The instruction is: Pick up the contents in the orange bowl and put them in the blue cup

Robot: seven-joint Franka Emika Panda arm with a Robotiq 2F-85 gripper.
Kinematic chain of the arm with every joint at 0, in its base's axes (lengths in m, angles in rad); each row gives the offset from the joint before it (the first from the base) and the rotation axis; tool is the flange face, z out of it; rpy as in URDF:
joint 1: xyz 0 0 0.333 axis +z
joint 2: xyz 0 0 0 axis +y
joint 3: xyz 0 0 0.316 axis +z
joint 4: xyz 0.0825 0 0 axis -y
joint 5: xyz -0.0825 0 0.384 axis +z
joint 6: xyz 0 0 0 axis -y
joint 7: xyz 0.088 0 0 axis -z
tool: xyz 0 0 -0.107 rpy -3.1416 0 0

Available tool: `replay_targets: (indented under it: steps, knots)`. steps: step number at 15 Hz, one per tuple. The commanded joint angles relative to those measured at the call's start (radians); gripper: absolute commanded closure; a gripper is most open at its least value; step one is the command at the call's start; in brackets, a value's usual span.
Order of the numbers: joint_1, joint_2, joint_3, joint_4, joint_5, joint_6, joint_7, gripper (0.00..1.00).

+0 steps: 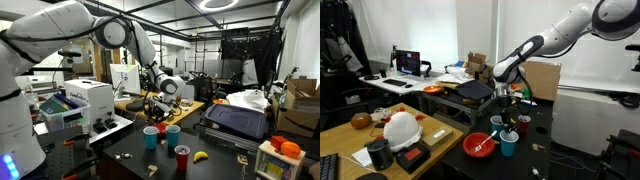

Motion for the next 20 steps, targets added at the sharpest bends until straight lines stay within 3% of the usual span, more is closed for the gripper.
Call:
replay_targets:
  steps: [1, 5, 6, 7, 12, 20]
  knots:
    - [-0.003, -0.028, 0.002, -0.053, 0.006, 0.046, 0.008, 0.87]
    - [-0.003, -0.029, 0.002, -0.067, 0.005, 0.073, 0.011, 0.87]
    - [-0.004, -0.030, 0.003, -0.071, 0.006, 0.078, 0.010, 0.37]
    - [-0.007, -0.030, 0.007, -0.074, 0.009, 0.079, 0.005, 0.35]
    - [-0.013, -0.033, 0.015, -0.079, 0.015, 0.074, -0.003, 0.01]
    - [-0.009, -0.064, 0.040, -0.059, 0.020, 0.077, -0.007, 0.00]
